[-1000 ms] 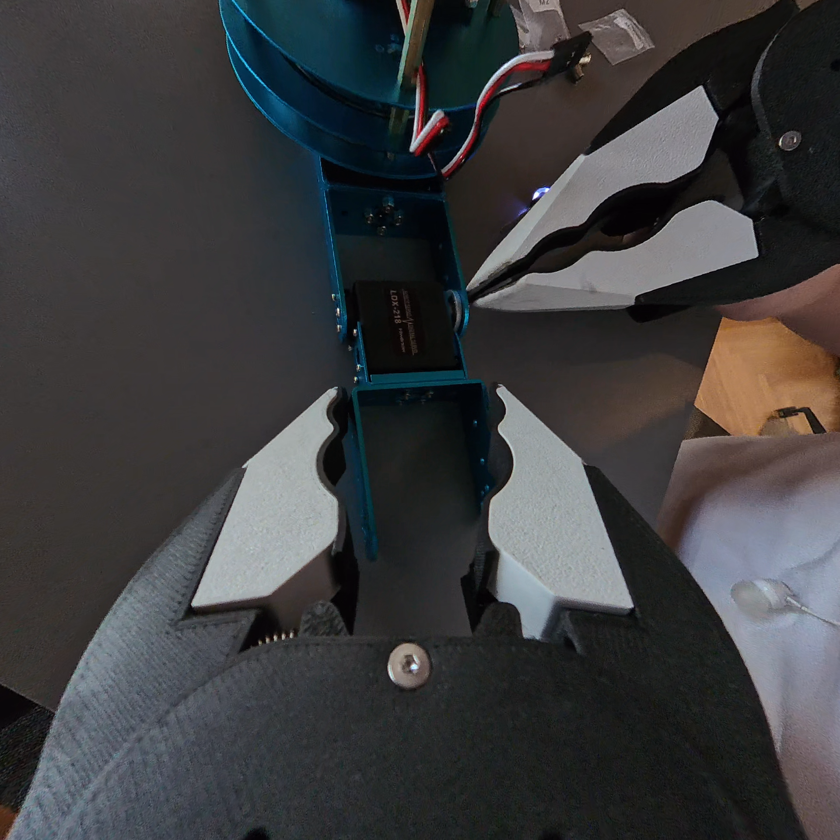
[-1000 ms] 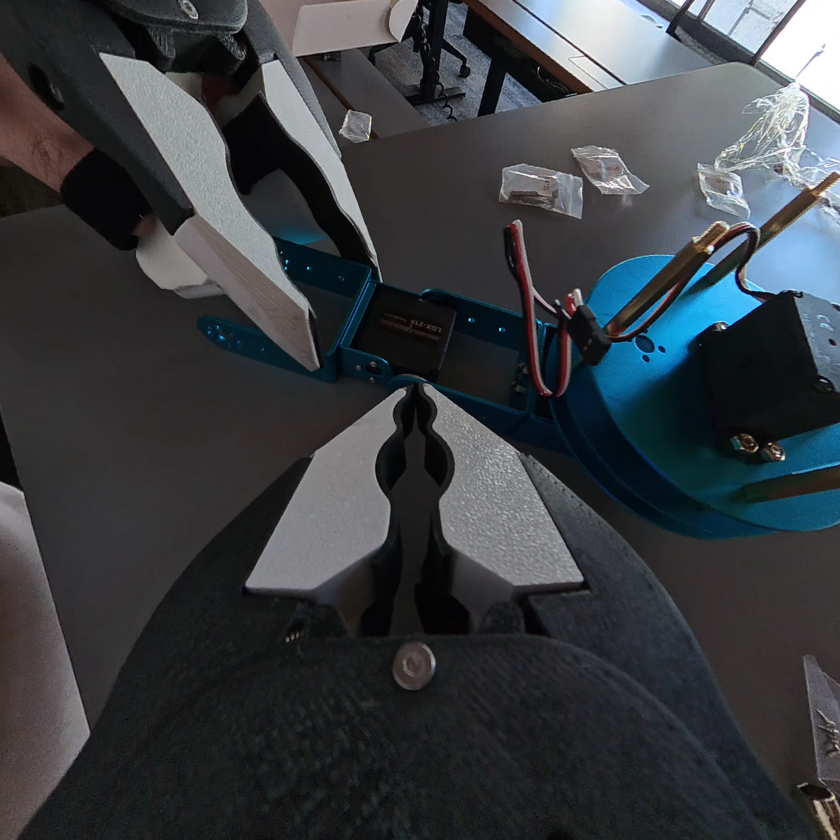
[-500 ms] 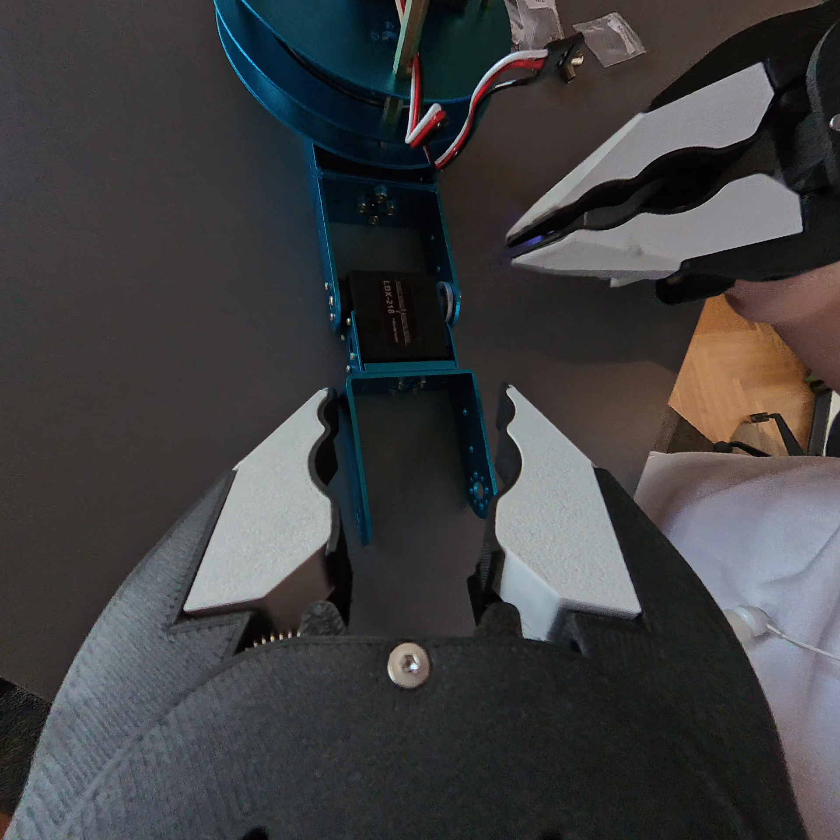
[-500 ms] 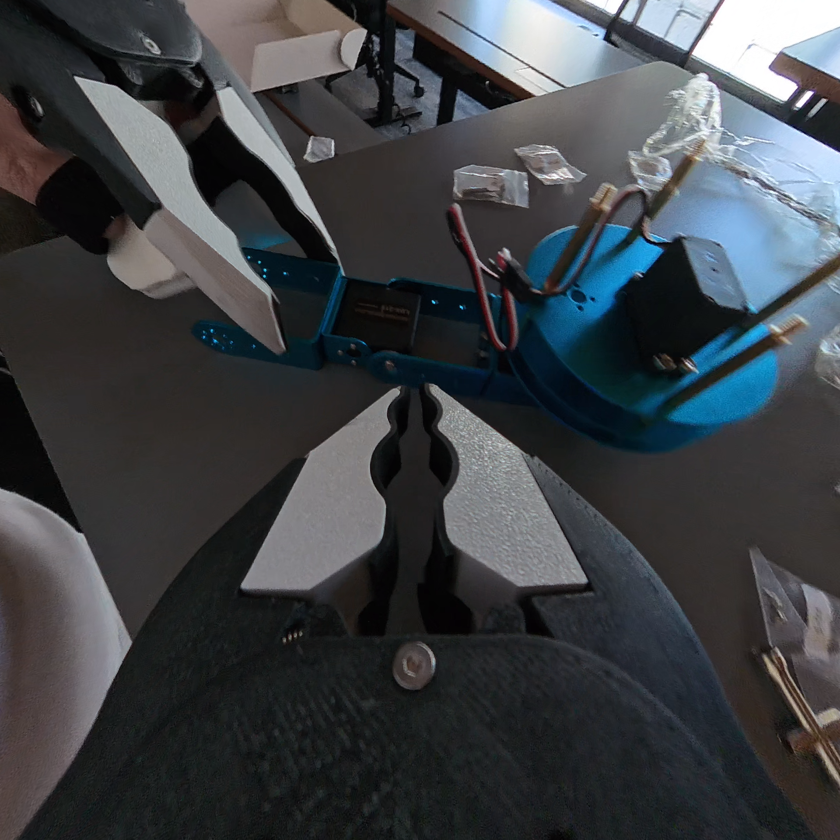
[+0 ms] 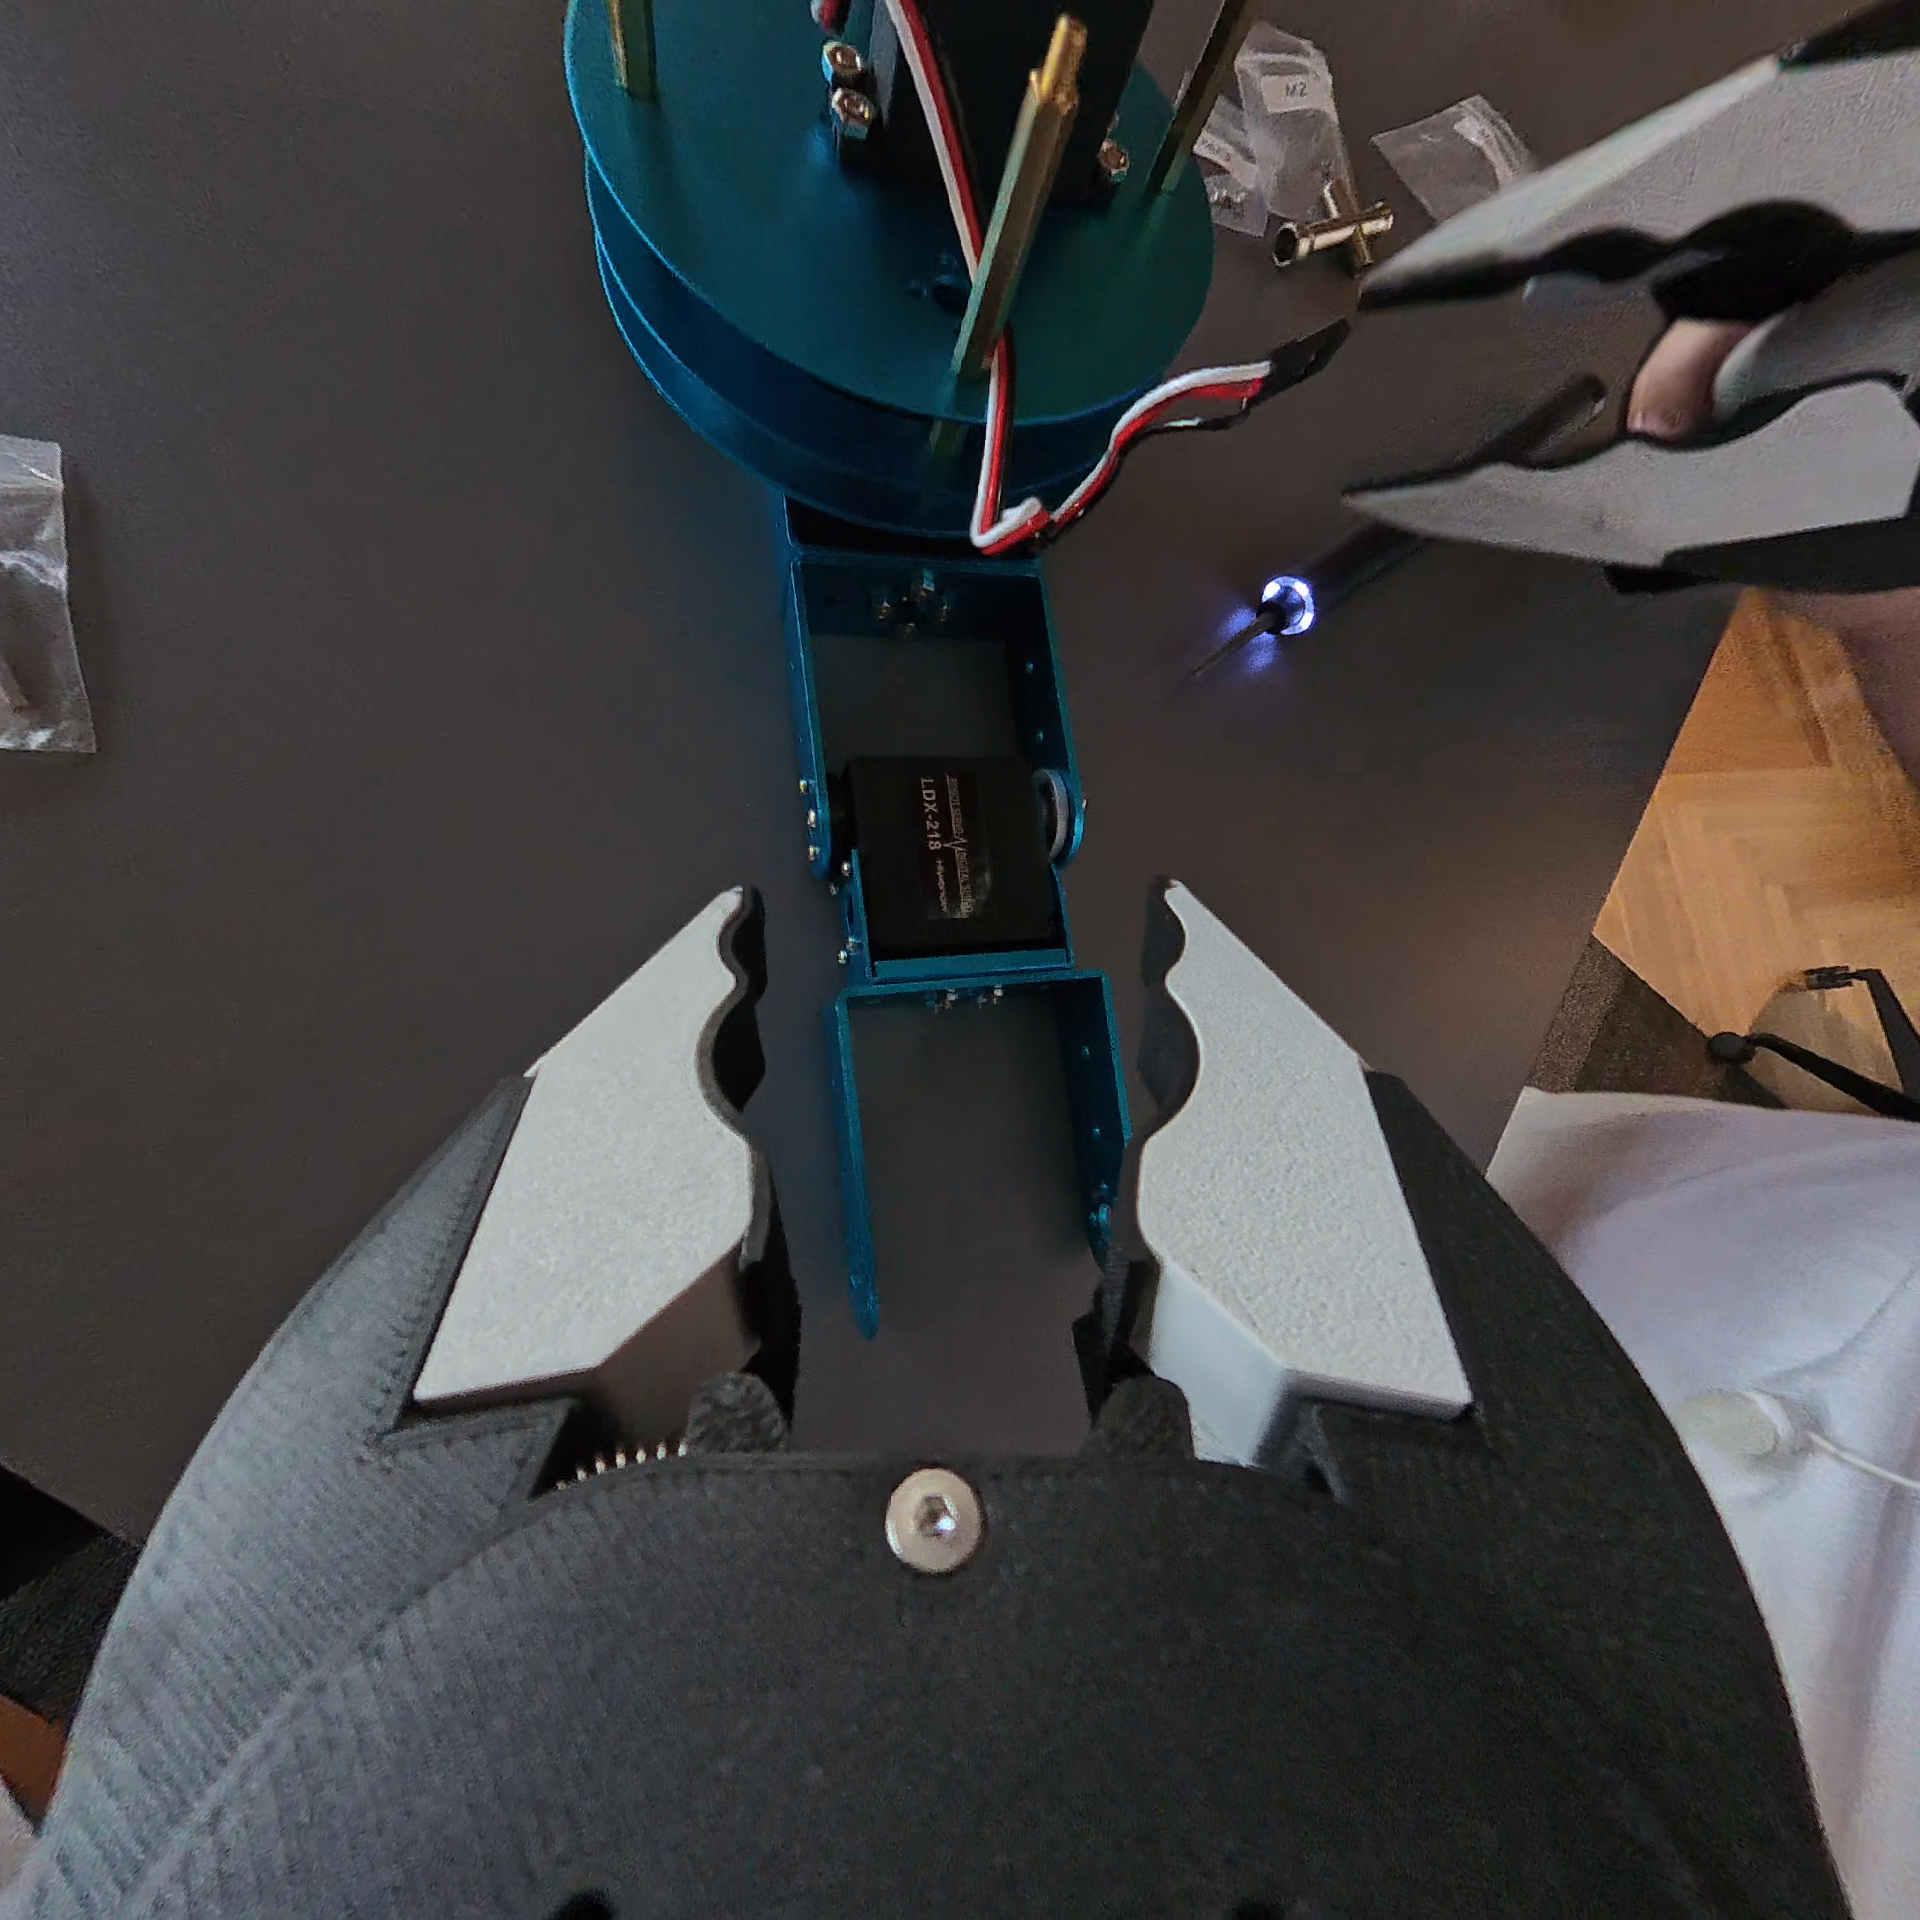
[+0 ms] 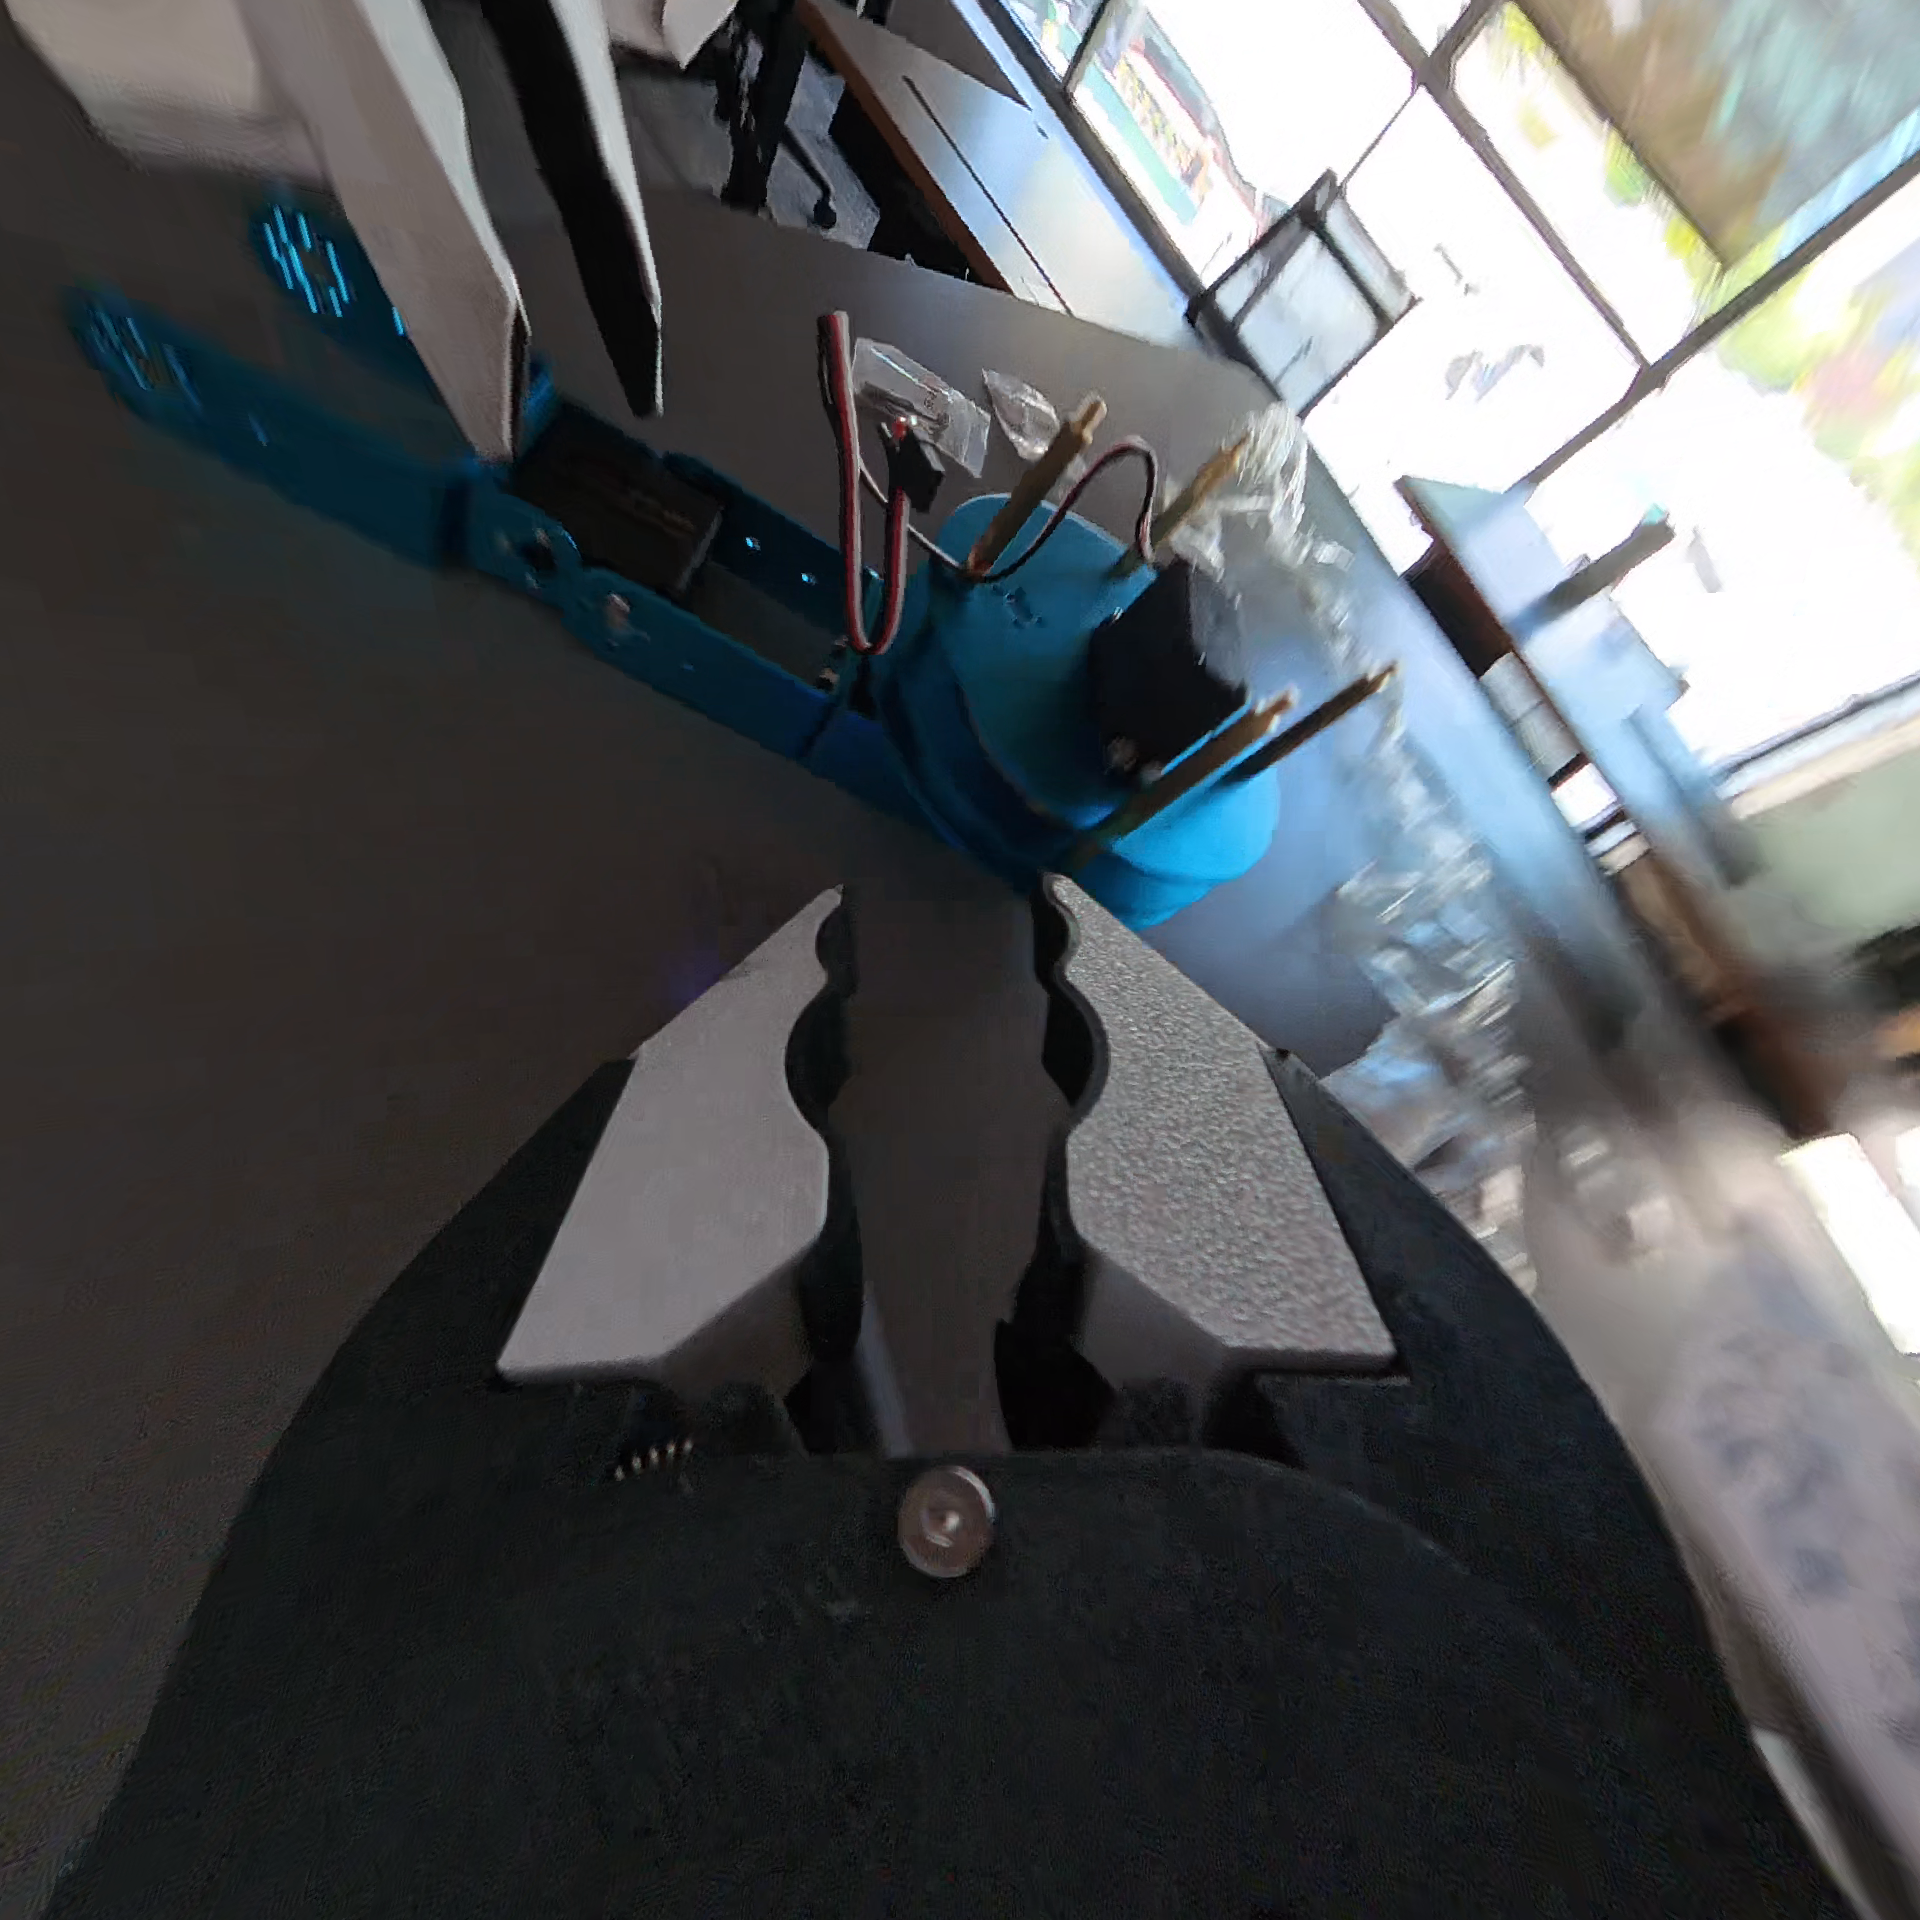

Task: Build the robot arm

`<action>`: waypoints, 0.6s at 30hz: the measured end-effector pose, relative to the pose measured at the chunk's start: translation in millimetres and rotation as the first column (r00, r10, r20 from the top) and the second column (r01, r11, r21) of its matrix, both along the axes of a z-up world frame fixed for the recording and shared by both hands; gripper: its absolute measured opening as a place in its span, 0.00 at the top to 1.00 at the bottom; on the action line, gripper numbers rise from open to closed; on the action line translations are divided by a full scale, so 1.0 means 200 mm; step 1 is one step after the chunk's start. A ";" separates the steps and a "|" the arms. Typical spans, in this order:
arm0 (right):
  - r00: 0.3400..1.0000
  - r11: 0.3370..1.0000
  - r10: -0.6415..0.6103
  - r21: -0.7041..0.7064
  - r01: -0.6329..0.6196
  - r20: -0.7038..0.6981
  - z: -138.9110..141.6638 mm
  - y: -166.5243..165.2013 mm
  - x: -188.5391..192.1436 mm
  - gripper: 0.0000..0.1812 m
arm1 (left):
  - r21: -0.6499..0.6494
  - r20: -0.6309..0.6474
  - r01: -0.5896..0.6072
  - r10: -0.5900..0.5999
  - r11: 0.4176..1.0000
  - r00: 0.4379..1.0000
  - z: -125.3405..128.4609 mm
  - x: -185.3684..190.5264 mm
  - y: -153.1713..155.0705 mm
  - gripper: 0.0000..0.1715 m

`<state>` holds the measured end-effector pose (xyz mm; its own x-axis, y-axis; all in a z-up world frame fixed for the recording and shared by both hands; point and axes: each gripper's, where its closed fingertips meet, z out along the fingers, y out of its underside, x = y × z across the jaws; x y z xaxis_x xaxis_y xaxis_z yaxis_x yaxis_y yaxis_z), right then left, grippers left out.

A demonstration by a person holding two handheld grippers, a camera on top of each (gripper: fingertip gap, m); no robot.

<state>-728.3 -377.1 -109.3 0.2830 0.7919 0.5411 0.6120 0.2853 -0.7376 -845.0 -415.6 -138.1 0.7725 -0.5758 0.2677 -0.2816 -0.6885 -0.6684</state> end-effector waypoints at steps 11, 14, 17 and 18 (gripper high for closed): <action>0.903 0.726 0.178 0.567 -0.389 0.391 -0.07 0.16 -0.16 0.74 | -0.030 -0.061 -0.157 0.155 0.987 0.986 -0.07 0.00 -0.07 0.56; 0.885 0.640 0.168 0.635 -0.433 0.434 -0.07 0.19 -0.21 0.81 | -0.042 -0.054 -0.200 0.197 0.979 0.979 -0.10 0.00 -0.08 0.57; 0.868 0.623 0.138 0.639 -0.451 0.478 -0.07 0.22 -0.22 0.81 | -0.037 -0.059 -0.211 0.209 0.977 0.976 -0.10 -0.01 -0.08 0.60; 0.863 0.628 0.145 0.629 -0.459 0.485 -0.07 0.22 -0.22 0.81 | -0.038 -0.066 -0.204 0.201 0.978 0.977 -0.10 -0.01 -0.09 0.63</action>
<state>-772.4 -334.0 -123.7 -0.2347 0.1244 0.9641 0.5546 0.8317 0.0277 -846.4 -432.6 -158.6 0.8877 -0.3945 0.2376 -0.1730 -0.7639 -0.6217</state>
